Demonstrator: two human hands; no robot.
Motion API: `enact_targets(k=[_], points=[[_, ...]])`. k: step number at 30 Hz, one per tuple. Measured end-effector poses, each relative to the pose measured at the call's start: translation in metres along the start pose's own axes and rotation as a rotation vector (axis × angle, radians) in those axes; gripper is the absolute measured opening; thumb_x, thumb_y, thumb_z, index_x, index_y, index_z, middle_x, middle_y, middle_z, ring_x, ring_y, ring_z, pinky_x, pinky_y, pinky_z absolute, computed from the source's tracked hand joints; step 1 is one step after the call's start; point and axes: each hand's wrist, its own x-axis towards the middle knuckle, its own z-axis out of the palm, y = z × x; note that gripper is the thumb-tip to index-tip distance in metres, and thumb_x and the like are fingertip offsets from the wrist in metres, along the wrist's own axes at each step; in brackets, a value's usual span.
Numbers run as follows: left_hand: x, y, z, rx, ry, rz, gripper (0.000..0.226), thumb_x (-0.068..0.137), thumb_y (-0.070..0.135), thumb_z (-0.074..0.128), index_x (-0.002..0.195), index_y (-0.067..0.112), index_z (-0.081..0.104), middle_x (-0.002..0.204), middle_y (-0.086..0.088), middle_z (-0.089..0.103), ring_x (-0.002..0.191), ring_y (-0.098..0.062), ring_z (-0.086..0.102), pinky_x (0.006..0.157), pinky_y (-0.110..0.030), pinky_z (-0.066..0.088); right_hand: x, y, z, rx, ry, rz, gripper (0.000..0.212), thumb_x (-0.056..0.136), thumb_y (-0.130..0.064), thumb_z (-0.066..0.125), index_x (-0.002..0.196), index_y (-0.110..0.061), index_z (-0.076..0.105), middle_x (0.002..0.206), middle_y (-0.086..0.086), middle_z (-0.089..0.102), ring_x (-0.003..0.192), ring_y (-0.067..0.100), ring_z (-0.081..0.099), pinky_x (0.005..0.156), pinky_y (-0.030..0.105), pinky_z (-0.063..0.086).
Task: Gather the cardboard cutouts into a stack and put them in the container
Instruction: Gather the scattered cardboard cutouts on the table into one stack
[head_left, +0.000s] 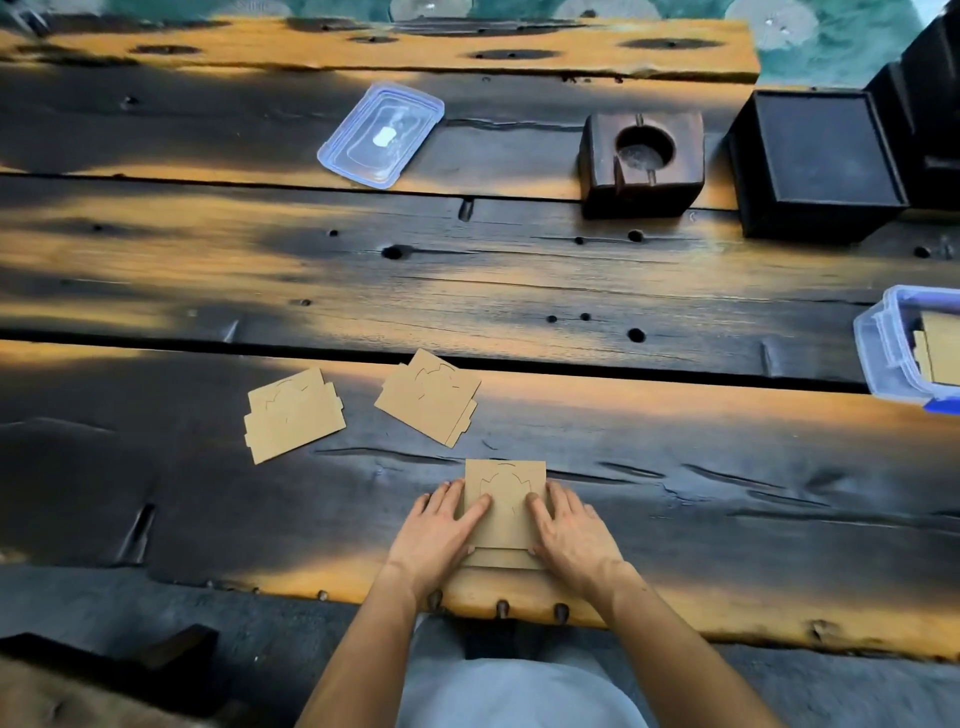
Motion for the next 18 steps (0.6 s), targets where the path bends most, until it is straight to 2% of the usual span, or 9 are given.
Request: enact_targets(k=[6,11,18], points=[[0.008,-0.001,0.006,-0.010,-0.022,-0.019,0.067,0.107,0.036,0.054,0.164,0.027,0.019,0.175,-0.021,0.006,0.162,-0.036,0.011,0.129,-0.048,0.019,0.003,-0.002,0.003,0.055,0.032,0.027,0.070,0.096,-0.040,0.065,0.149,-0.014,0.029,0.160,0.024,0.022,0.142,0.038,0.033,0.115,0.045,0.036],[0.004,-0.003,0.009,-0.024,-0.061,0.001,0.084,0.099,0.043,0.066,0.165,0.029,0.015,0.176,-0.018,-0.002,0.163,-0.034,0.005,0.129,-0.049,0.021,0.001,0.000,0.005,0.106,-0.004,0.021,0.083,0.084,-0.034,0.080,0.147,-0.016,0.030,0.167,0.023,0.008,0.145,0.037,0.025,0.115,0.044,0.040],[0.000,-0.002,0.013,-0.052,-0.067,-0.011,0.083,0.099,0.036,0.069,0.164,0.033,0.017,0.175,-0.019,-0.006,0.163,-0.034,-0.002,0.130,-0.049,0.018,-0.006,-0.003,0.013,0.086,0.011,-0.012,0.075,0.092,-0.016,0.068,0.152,-0.018,0.025,0.168,0.022,0.011,0.142,0.035,0.028,0.112,0.041,0.039]])
